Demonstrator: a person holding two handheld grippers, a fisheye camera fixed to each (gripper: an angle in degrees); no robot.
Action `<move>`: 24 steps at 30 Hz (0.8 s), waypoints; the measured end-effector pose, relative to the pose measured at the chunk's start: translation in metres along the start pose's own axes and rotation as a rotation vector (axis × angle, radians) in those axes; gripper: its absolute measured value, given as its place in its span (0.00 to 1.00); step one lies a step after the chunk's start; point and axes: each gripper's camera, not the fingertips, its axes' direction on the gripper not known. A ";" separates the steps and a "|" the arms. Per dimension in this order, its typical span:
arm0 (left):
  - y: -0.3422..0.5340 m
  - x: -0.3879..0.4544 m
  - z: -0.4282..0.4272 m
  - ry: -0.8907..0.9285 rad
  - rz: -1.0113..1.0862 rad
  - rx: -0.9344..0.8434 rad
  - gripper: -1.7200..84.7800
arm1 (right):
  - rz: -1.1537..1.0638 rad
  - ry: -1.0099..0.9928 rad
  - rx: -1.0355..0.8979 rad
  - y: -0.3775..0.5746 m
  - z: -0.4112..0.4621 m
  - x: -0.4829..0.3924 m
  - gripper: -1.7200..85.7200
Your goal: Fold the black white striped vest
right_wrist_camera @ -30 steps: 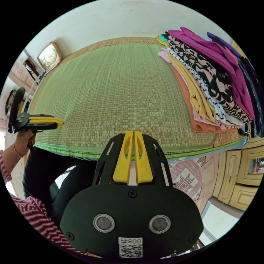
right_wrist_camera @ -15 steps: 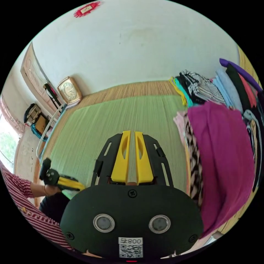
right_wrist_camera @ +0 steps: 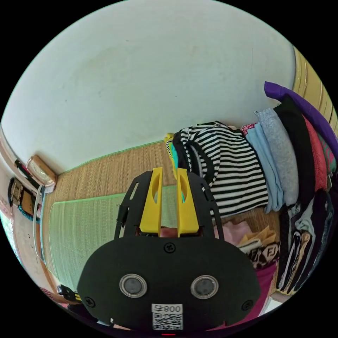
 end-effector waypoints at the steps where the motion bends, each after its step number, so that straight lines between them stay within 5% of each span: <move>1: -0.006 -0.008 0.000 0.004 -0.013 -0.010 0.02 | 0.004 0.005 -0.008 -0.009 0.007 0.005 0.10; 16: -0.064 -0.117 0.012 0.053 -0.069 -0.113 0.02 | 0.077 0.082 -0.121 -0.114 0.148 0.088 0.09; 24: -0.063 -0.185 0.032 0.113 -0.107 -0.090 0.02 | 0.146 -0.182 -0.030 -0.094 0.125 0.136 0.05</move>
